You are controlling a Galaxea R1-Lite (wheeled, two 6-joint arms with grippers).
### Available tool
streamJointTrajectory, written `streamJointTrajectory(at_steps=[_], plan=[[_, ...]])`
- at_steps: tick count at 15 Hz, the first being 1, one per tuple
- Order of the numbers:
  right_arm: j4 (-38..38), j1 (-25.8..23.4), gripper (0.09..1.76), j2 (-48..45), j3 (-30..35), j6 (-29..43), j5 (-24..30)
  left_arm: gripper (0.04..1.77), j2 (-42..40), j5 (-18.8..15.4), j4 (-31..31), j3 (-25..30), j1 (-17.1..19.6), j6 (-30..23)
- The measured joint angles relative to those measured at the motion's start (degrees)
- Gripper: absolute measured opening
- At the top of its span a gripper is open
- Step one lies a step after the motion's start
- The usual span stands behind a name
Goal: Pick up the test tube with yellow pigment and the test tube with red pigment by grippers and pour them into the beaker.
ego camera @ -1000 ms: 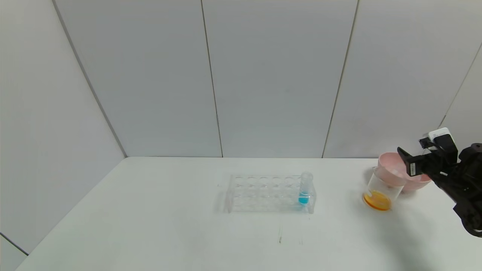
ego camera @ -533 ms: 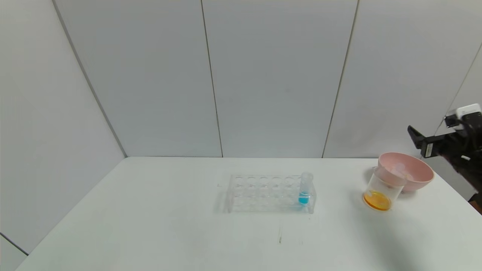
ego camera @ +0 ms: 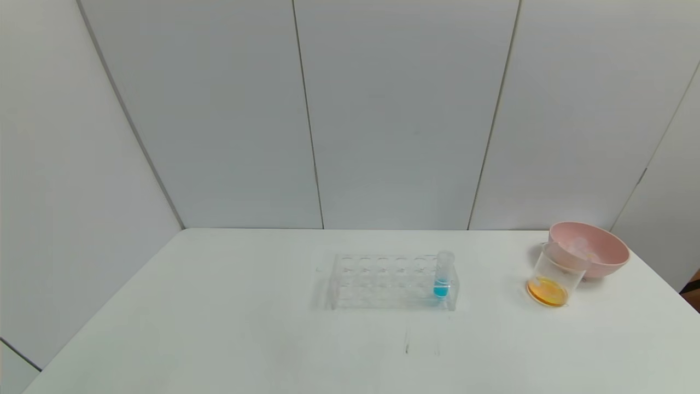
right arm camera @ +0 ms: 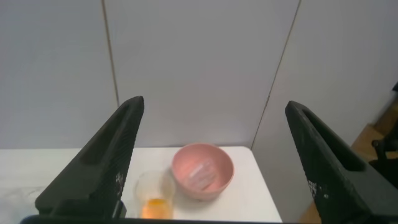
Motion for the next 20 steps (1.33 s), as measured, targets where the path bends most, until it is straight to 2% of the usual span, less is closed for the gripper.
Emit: streamJointTrajectory(at_steps=[4,6,7,12,14,20], plan=[[28.4,5.4,1.66,-27.5,-1.9,6.4,-3.1,1.76,0.0,0.0,0.0,0.0,0.0,0.0],[36.8,8.2,1.67,-38.4,0.4,7.9,-5.4,1.76,0.0,0.0,0.0,0.0,0.0,0.0],[38.9,9.3,1.67,-43.3,3.6,8.3,-6.1,1.76,0.0,0.0,0.0,0.0,0.0,0.0],[40.9,11.1,1.69,-56.2,27.3,8.6,-6.9,1.76,0.0,0.0,0.0,0.0,0.0,0.0],[38.9,11.2,1.69,-58.2,33.6,8.4,-6.2,1.76,0.0,0.0,0.0,0.0,0.0,0.0],[38.5,11.3,1.70,-59.8,36.5,6.2,-5.2,1.76,0.0,0.0,0.0,0.0,0.0,0.0]])
